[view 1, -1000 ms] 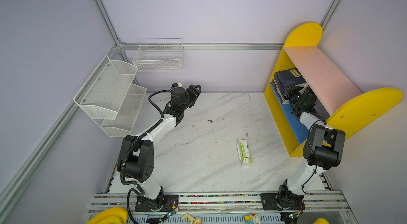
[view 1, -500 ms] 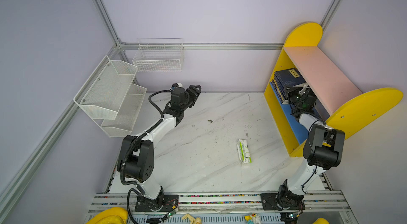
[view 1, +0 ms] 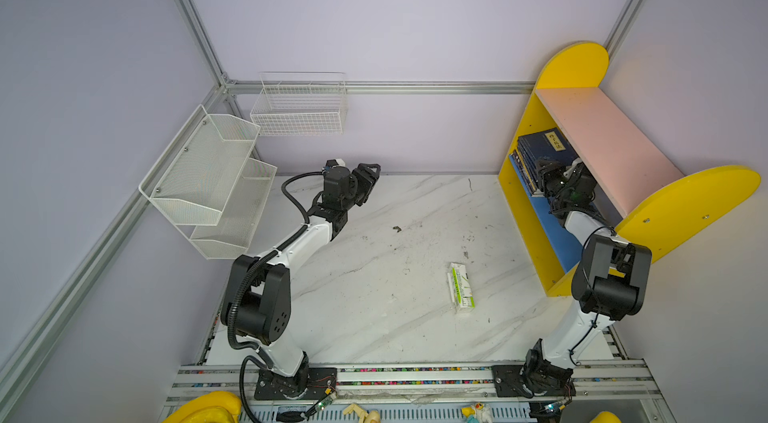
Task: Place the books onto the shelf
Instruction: 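Push the book down flat onto the shelf books with the right gripper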
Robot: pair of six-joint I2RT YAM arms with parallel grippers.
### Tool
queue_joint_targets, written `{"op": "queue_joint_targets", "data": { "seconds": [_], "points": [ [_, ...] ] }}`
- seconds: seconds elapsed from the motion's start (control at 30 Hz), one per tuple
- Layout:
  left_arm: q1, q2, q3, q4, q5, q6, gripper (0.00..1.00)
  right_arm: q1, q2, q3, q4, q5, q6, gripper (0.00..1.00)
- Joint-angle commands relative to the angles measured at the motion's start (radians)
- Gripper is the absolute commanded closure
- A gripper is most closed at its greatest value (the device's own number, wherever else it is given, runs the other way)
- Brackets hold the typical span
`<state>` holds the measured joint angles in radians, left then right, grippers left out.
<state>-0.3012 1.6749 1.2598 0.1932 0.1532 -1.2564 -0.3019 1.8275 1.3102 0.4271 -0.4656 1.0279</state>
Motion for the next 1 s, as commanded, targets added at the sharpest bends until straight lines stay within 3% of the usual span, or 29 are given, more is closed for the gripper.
{"op": "queue_joint_targets", "data": {
  "seconds": [0.0, 0.33, 0.7, 0.97],
  "points": [
    [0.008, -0.031, -0.03, 0.024, 0.018, -0.011, 0.29, -0.002, -0.018, 0.035, -0.05, 0.031, 0.02, 0.52],
    [0.008, -0.033, -0.033, 0.024, 0.021, -0.012, 0.29, -0.002, -0.056, 0.054, -0.173, 0.107, 0.037, 0.37],
    [0.009, -0.025, -0.033, 0.021, 0.029, -0.017, 0.29, -0.002, -0.092, 0.075, -0.252, 0.142, 0.02, 0.36],
    [0.009, -0.017, -0.033, 0.023, 0.034, -0.023, 0.29, -0.002, -0.071, 0.145, -0.438, 0.164, -0.074, 0.36]
  ]
}}
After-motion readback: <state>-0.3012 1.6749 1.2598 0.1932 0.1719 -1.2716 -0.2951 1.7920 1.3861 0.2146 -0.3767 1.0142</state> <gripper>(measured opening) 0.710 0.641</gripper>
